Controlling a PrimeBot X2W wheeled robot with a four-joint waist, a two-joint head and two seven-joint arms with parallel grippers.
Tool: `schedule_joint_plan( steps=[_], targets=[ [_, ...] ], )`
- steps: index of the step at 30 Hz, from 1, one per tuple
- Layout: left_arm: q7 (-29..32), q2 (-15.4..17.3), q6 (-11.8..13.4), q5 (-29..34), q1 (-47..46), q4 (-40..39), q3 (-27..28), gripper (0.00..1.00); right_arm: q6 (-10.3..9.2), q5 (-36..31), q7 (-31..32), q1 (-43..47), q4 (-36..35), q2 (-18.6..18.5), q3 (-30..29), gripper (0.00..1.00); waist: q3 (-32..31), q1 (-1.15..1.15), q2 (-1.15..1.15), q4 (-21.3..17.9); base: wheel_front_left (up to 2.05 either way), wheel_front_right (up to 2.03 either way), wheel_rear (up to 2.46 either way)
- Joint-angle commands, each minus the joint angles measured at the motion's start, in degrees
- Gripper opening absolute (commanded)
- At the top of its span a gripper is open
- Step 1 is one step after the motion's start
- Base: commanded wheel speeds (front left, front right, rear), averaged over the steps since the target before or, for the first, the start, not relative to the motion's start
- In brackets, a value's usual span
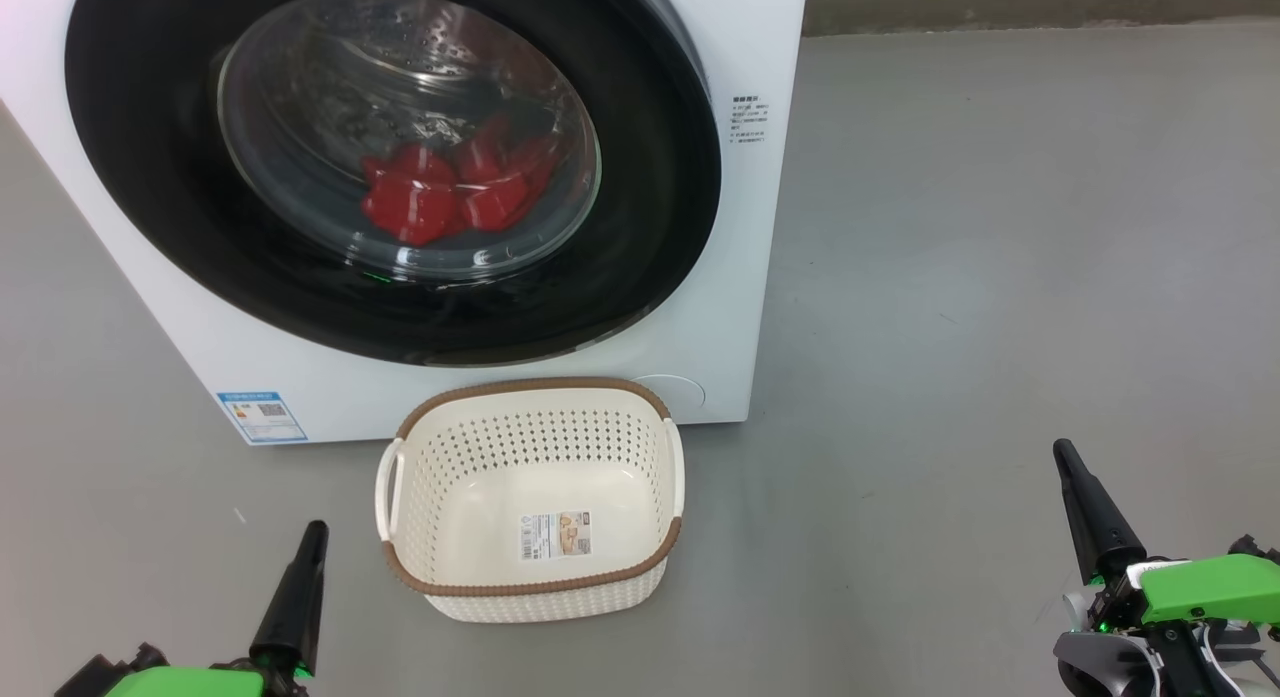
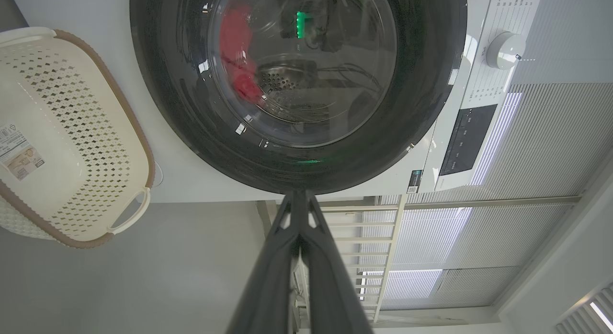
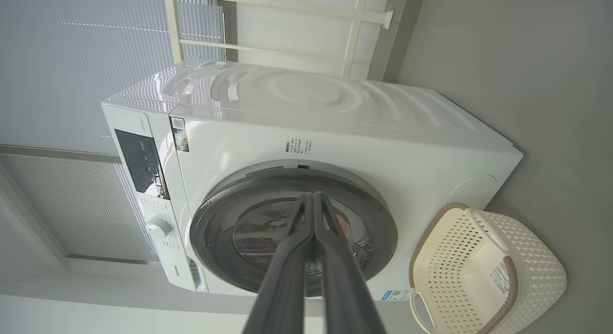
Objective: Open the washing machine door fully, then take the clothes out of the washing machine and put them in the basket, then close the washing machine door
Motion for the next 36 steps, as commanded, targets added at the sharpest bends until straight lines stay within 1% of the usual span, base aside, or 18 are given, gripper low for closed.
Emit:
schedule_joint_plan(
  steps=[1,36],
  targets=[
    [0.39,0.42,-0.42,0.63,-1.72,-1.41,2.08,0.0,-0.04,-0.48,0.36,-2.24,-1.6,-0.32,0.78,0.0,0.0,0.0,0.0,0.0,0.0,0.0,0.0],
    [0.43,0.39,-0.42,0.67,-1.73,-1.41,2.13,0.0,-0.04,-0.52,0.4,-2.24,-1.59,-0.28,0.73,0.0,0.0,0.0,0.0,0.0,0.0,0.0,0.0]
  ],
)
